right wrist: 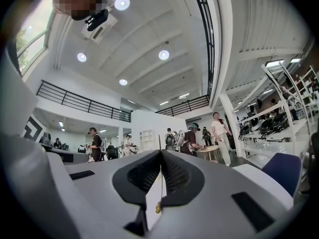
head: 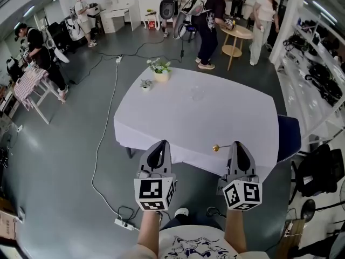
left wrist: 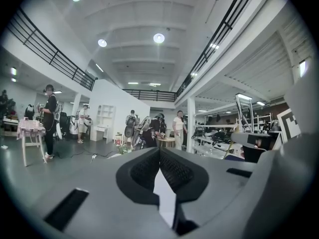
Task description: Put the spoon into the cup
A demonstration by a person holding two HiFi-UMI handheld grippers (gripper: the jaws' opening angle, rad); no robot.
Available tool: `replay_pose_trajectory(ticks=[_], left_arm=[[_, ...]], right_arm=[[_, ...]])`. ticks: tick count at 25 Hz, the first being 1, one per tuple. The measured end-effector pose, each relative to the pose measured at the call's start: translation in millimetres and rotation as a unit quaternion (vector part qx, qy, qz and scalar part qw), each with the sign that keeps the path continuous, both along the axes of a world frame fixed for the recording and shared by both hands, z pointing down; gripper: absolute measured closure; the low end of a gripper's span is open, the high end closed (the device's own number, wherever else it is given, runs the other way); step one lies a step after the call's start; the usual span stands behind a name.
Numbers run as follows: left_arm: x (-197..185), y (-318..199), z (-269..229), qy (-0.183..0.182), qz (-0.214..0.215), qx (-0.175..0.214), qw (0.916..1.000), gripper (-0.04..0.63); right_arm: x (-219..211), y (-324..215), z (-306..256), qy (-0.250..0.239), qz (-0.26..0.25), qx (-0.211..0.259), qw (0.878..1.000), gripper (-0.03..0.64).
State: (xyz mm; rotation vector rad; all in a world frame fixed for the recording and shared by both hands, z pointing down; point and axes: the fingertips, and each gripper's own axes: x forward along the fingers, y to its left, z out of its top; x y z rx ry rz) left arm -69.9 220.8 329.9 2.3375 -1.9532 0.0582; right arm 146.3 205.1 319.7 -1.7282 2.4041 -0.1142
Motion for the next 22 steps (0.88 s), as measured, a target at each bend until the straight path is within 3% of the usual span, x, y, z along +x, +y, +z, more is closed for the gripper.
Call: replay_pose_trajectory(ticks=[11,22], left_arm=[[-7.9,-30.6,14.0,0.009,0.007,-0.016,0.9998,0.581],[-9.6,-116.2,26.1,0.01,-0.006,-0.025,0.9996,0.581]], right_arm=[[-0.9,-25.0,9.9,0.003,0.016,-0.015,1.0,0.598],[-3.8,-117.3,17.0,0.007,0.001,-0.019,1.0,0.598]])
